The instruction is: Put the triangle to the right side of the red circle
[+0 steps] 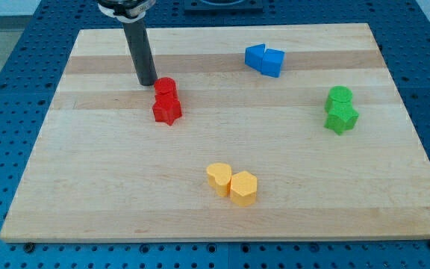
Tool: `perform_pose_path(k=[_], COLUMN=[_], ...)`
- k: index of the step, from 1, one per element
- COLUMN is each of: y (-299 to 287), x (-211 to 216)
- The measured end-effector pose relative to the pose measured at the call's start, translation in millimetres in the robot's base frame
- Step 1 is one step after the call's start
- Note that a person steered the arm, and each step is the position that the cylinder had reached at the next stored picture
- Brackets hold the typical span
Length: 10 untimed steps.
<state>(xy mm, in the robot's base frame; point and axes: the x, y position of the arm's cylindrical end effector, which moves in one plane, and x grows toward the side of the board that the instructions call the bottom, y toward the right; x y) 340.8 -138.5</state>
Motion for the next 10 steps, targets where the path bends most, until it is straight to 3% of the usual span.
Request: perform_pose_path(k=[2,4,5,7,10], y=[51,141,180,214,231], x=[-53,-102,-102,-64,-34])
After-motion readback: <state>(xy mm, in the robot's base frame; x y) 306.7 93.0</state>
